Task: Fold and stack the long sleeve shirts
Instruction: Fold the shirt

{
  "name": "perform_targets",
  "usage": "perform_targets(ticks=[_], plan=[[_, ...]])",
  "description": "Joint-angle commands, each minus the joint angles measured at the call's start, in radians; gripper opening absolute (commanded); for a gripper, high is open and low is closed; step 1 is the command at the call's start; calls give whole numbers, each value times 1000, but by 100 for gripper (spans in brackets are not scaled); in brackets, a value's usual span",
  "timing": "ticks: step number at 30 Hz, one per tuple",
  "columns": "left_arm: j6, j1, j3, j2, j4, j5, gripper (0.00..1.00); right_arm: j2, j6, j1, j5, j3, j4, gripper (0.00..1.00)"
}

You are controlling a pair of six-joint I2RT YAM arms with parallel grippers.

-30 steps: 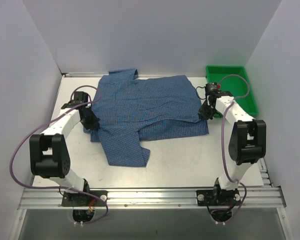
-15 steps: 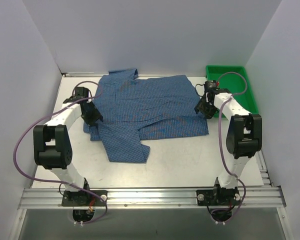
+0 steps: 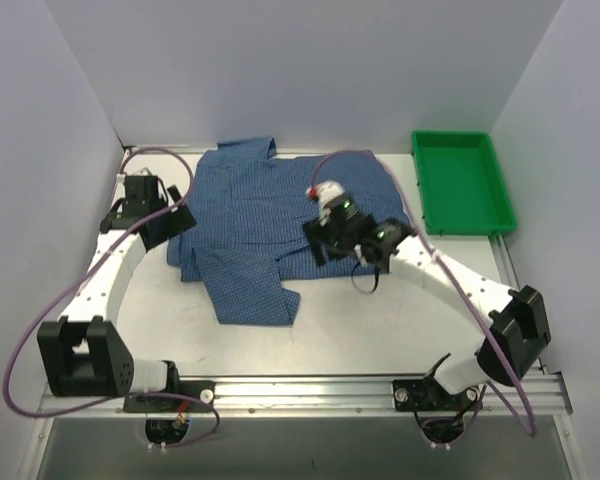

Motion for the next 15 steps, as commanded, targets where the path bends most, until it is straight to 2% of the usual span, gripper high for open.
perform_targets(ticks=[1,3,4,7,15], plan=[[75,5,-85,-63,-13,-123,97,-15,-195,195,-52,-71,33,65],[89,5,-113,-83,-20,-163,97,-4,-215,267,-87,-83,56,64],[95,5,-131,-86,-23,-170,97,22,-224,342,-86,-82,62,64],[95,5,-156,-92,-23,-180,97,97,-257,450,-59,-60,70,64],[83,79,-165,-88,-19,-140,97,307,-329,573,7,7,79,64]])
